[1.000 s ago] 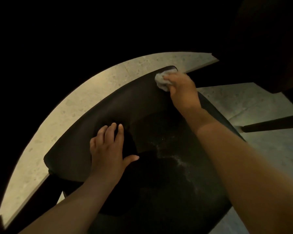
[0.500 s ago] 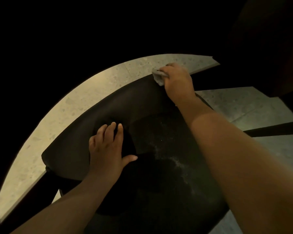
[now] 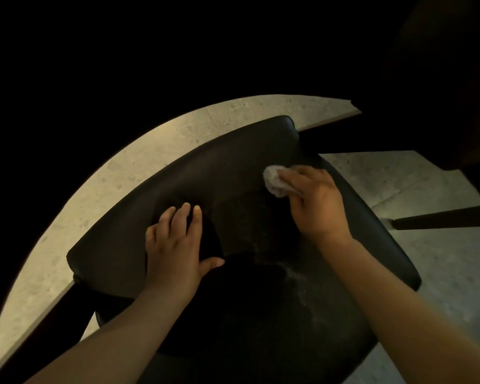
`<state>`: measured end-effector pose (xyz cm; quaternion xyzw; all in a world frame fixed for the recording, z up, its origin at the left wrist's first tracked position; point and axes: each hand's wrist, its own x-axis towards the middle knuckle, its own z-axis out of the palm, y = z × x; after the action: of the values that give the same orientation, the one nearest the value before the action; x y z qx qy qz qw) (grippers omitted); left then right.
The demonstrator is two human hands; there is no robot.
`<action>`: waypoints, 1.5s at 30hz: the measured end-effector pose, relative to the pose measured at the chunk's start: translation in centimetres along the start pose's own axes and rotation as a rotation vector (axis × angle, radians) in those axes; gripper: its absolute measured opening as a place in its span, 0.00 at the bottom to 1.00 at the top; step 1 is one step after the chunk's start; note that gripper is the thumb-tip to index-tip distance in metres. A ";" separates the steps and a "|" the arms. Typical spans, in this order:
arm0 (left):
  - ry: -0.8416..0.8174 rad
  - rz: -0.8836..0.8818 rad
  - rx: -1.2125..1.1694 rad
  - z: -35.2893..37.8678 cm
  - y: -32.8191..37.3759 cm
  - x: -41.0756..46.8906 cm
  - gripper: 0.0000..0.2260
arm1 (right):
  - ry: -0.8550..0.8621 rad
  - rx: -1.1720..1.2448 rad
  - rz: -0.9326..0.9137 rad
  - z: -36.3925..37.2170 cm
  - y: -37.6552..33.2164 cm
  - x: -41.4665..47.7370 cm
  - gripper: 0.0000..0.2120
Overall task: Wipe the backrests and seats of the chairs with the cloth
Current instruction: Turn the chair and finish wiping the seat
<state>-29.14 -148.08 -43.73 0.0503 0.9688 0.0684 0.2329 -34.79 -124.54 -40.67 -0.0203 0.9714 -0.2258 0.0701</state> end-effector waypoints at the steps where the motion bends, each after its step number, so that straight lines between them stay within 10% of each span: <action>1: -0.001 0.000 0.001 0.0 0.0 0.0 0.44 | 0.048 -0.013 0.004 -0.1 -0.2 1.3 0.17; 9: 0.006 0.009 0.018 0.0 -0.2 -0.1 0.44 | -0.014 -0.198 0.288 3.1 -0.4 12.5 0.17; 19: 0.000 -0.004 0.030 -0.1 0.1 0.0 0.44 | -0.122 -0.018 0.018 1.0 0.4 -2.0 0.19; 25: 0.008 0.010 0.021 -0.1 0.0 -0.2 0.44 | 0.091 0.033 -0.014 -0.9 -1.4 6.5 0.14; 30: 0.006 0.013 0.026 0.2 -0.2 -0.2 0.44 | -0.092 -0.024 0.137 2.2 -2.2 13.2 0.12; 40: -0.005 0.003 0.005 0.2 0.0 0.0 0.44 | -0.275 0.158 -0.096 0.3 0.3 -2.1 0.15; 45: -0.002 0.007 0.026 0.1 0.0 -0.2 0.44 | -0.058 0.083 -0.101 -0.3 -0.8 3.8 0.11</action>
<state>-28.89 -148.08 -43.76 0.0569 0.9692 0.0566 0.2329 -38.60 -125.36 -40.50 -0.0730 0.9565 -0.2685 0.0878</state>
